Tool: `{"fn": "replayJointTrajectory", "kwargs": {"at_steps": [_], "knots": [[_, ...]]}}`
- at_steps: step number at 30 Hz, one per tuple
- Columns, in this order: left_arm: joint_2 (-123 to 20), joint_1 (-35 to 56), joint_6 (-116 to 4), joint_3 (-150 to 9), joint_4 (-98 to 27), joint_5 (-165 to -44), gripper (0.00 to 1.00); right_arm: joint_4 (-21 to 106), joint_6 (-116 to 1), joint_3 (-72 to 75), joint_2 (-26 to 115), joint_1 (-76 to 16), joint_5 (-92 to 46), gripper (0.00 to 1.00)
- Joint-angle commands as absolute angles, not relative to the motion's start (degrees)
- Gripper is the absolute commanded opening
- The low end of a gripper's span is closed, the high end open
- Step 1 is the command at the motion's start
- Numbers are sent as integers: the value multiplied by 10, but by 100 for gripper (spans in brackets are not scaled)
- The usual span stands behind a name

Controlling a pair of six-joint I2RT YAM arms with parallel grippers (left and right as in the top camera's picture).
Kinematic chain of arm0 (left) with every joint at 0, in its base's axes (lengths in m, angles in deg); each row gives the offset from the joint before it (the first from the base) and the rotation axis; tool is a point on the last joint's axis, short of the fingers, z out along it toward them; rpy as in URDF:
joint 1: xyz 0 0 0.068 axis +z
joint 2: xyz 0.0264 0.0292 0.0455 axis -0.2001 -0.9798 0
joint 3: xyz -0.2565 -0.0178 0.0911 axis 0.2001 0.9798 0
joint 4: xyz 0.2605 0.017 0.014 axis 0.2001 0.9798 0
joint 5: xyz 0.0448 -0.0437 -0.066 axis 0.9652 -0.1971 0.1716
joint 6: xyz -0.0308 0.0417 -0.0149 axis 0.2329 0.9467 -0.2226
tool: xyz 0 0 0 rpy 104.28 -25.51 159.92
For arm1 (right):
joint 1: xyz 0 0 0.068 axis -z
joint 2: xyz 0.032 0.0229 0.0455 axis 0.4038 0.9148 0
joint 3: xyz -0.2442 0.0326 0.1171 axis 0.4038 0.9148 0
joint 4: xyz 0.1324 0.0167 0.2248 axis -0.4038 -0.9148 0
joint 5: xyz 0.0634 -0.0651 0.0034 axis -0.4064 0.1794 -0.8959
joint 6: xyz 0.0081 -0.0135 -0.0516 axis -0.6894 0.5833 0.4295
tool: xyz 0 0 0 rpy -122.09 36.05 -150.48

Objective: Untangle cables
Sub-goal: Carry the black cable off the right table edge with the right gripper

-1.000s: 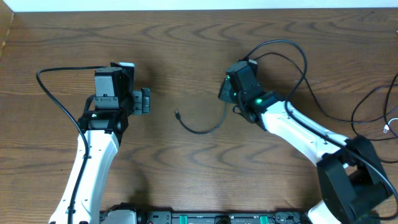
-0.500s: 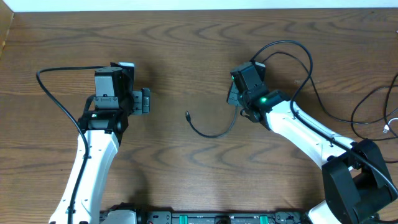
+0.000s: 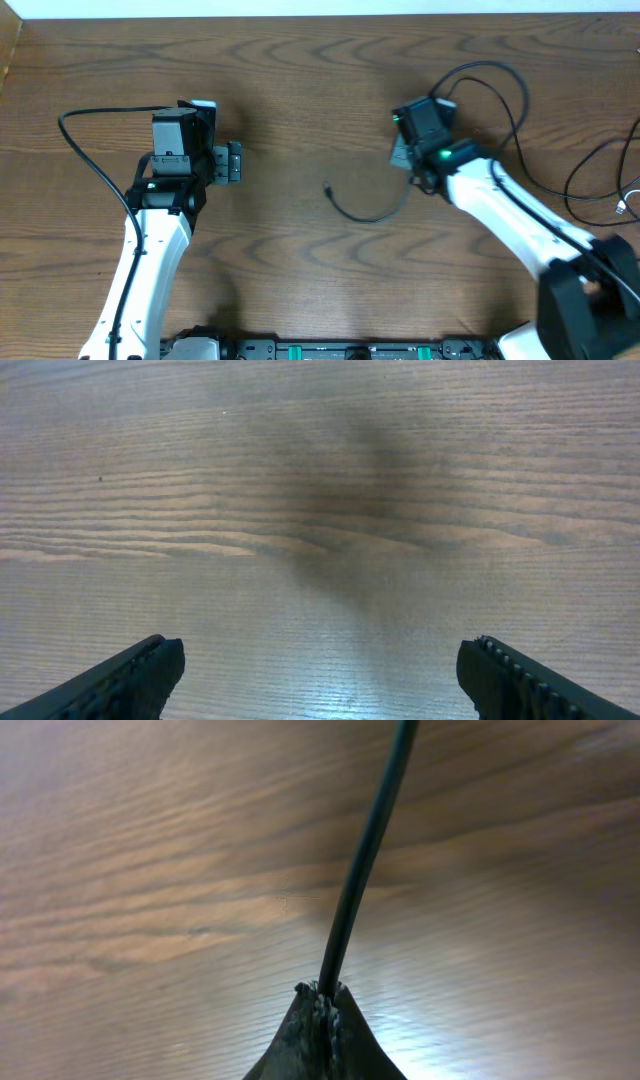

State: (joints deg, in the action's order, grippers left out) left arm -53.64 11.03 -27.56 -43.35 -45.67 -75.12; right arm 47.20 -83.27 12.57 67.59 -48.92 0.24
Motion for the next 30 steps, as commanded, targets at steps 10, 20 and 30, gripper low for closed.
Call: {"fn": "replayJointTrajectory", "kwargs": {"at_steps": [10,20,30], "knots": [[-532,112,-277,-431,-455,-748,92,337,-819,127,435,-316,217,1],[-532,112,-277,-431,-455,-748,92,300,-819,127,342,-114,221,1],[-532,112,-277,-431,-455,-748,92,267,-818,127,348,9,222,1]]}}
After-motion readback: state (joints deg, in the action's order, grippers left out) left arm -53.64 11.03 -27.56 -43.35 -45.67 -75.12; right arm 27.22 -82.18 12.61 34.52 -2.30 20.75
